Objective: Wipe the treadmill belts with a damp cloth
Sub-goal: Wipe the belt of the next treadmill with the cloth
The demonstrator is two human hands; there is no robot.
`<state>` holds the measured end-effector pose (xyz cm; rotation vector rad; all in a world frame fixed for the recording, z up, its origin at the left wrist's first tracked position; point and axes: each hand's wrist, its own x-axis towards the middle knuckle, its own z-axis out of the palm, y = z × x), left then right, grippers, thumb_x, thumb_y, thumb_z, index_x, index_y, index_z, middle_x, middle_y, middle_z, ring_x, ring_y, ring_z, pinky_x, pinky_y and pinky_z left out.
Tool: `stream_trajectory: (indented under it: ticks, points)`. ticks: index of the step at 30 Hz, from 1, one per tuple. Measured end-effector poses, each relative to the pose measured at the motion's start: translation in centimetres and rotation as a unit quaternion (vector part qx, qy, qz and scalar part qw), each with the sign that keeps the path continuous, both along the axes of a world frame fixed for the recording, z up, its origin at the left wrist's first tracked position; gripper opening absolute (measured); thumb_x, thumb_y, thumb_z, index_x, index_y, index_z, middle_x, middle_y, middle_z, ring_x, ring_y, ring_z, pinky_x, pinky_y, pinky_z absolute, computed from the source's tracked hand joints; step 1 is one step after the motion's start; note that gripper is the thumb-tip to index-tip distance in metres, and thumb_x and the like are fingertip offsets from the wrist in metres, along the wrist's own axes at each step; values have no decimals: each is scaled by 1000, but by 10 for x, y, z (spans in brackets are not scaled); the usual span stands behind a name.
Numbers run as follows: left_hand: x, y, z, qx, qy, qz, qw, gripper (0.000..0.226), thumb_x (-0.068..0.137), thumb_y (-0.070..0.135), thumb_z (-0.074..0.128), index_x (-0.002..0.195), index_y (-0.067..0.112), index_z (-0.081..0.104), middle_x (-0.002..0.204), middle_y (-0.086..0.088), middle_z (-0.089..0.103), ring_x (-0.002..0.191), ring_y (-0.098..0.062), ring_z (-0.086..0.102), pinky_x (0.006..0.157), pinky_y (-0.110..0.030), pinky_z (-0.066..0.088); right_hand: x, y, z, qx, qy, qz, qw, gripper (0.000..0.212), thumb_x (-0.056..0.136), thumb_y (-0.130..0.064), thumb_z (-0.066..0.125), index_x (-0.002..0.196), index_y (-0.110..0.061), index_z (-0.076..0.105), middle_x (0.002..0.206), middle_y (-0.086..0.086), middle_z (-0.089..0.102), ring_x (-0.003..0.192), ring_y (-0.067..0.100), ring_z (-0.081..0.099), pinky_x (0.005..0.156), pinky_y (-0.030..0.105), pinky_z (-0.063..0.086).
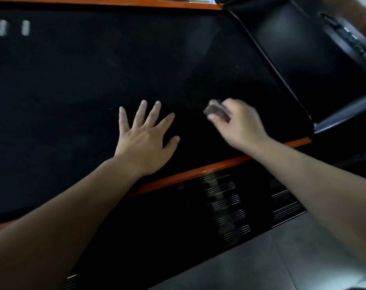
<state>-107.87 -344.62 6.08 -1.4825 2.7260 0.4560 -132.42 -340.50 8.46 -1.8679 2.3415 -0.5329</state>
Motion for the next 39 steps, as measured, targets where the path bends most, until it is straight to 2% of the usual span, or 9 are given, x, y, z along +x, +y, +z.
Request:
stream_trajectory:
  ticks: [3,8,13,15,21,27,29,35,39]
  points:
    - [3,1,1,-5,3,-3,1000,73,98,68,17,164,39,10,173,2,-10,158,-22,-20,123,-62,-15,-9,-3,7,29,18,77,996,32,87,-46,72,82,-24,49,84,-1,56,78,25,60,66,34,44]
    - [9,10,3,8,-14,38,999,71,99,70,18,163,41,6,173,5,-14,157,-21,-23,120,-65,-18,-48,-12,12,4,53,-115,992,33,91,-49,65,93,-17,59,99,14,68,96,39,65,73,38,44]
    - [2,15,7,36,-21,75,996,68,102,66,21,163,43,2,172,7,-18,155,-23,-27,115,-72,-18,-7,9,7,39,9,54,998,35,90,-49,69,82,-19,52,79,-5,57,72,22,59,59,31,39]
    - [0,19,5,42,-17,88,995,67,102,65,21,163,44,1,172,6,-19,155,-24,-28,114,-73,-19,-27,10,16,65,34,83,994,34,88,-48,70,83,-18,54,80,-2,58,75,27,61,63,34,45]
    - [-3,20,-1,25,-31,92,995,67,102,65,16,162,44,-2,171,5,-21,155,-24,-27,115,-73,-19,-106,30,29,65,87,-127,986,32,94,-47,63,93,-16,54,99,22,68,94,43,63,74,41,43]
    - [-2,20,-1,25,-26,95,995,68,100,66,18,162,44,-1,172,6,-18,156,-23,-26,116,-72,-18,-28,46,12,71,51,-11,996,35,92,-53,63,83,-22,50,77,2,62,73,31,57,63,35,38]
    - [-2,21,1,26,-24,95,995,68,100,67,19,162,44,1,172,6,-17,156,-22,-25,116,-71,-18,-34,41,17,89,63,-4,994,36,89,-54,65,82,-23,49,79,2,63,77,32,61,64,34,39]
    - [8,18,7,12,-23,76,997,72,99,71,21,163,42,5,173,8,-12,158,-15,-17,124,-60,-9,-51,27,18,55,74,-185,978,32,95,-47,60,104,-16,59,108,17,69,104,40,64,76,38,41]
    - [55,-1,14,6,-69,67,995,76,96,74,18,163,42,3,173,4,-13,158,-16,-15,126,-49,3,33,10,4,13,39,-2,999,31,95,-46,61,105,-17,61,100,8,68,90,31,64,67,32,36]
